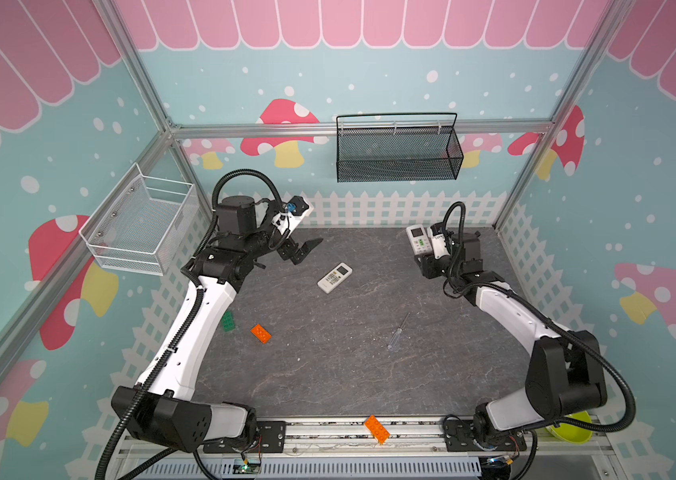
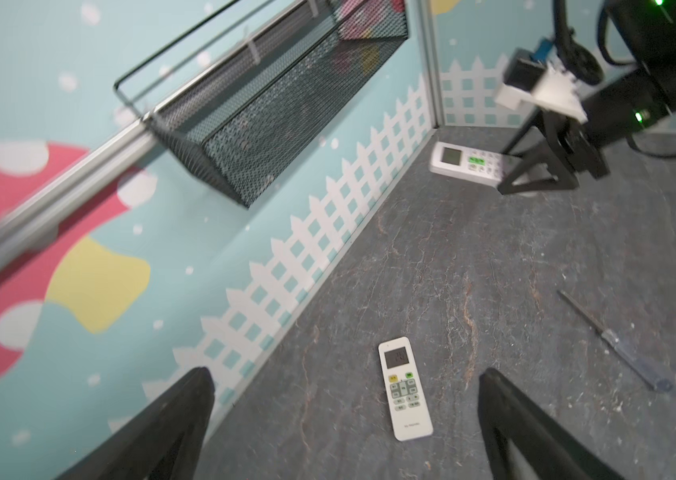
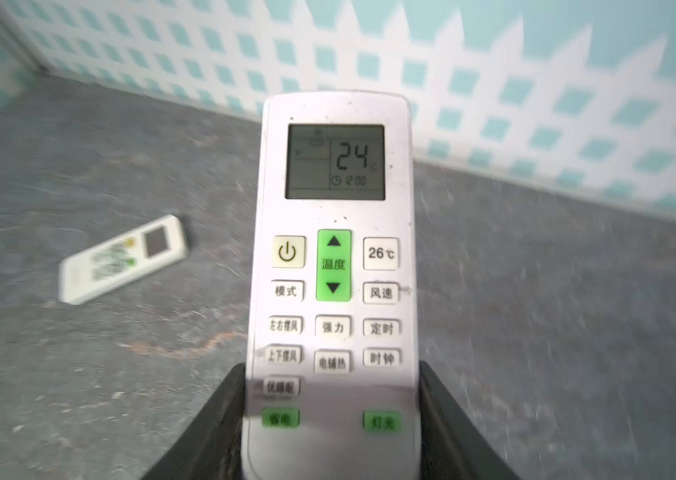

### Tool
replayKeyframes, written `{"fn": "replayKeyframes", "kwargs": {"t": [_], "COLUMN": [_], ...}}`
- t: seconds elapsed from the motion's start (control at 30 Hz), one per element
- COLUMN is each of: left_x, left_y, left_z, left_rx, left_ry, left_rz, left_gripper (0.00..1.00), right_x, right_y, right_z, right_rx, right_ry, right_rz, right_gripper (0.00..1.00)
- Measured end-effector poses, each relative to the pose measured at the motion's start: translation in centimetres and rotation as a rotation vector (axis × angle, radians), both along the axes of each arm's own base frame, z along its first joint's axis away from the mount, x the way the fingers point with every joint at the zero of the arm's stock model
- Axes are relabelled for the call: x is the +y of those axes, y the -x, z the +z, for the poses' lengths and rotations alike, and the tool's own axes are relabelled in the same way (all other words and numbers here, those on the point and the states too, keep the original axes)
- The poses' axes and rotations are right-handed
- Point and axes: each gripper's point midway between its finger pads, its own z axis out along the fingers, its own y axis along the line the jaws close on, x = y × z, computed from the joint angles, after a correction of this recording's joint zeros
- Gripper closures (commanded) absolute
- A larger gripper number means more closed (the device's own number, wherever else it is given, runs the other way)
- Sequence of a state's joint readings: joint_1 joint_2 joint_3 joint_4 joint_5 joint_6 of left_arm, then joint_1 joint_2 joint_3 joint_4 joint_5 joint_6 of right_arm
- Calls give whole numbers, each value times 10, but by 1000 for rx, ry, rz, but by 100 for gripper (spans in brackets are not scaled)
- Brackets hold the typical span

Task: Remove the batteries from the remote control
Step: 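Reach the right gripper to the nearer white remote and grasp it, then lift the remote with the right gripper and pass it to the left gripper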

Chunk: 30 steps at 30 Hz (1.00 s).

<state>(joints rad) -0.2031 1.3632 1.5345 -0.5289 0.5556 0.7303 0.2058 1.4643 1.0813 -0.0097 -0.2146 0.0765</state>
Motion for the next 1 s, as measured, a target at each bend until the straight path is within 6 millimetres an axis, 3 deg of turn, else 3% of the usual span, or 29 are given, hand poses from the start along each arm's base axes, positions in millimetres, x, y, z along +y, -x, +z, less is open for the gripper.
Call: {"fn": "replayKeyframes", "kwargs": {"t": [0.07,0.17,0.3,0.47,0.67,1.0], "left_x": [-12,-29,-46,-54,-59,-64], "left_y": [11,27,44,42,36,42], "left_z": [6,16,10,-9,-26,-68], "left_rx": [-70,-198,-383,-579,-713,-711], "left_ry": [-54,-147,-306,-495,-624,-678], "left_rz": [-92,-221,-390,-528,-619,-710], "left_gripper": [0,0,0,1,4,26], "right_x": [23,58,94,116,140,170], "right_y": [12,35,62,82,103,120], "right_z": [30,55,65,74,64,29], "right_rx": [-87,-174,-218,-238,-194,-60], "right_ry": [-26,-50,-68,-86,-86,-87], "right_rz": [125,321,546,747,914,1058], "right_gripper": [68,68,69,71,71,72]}}
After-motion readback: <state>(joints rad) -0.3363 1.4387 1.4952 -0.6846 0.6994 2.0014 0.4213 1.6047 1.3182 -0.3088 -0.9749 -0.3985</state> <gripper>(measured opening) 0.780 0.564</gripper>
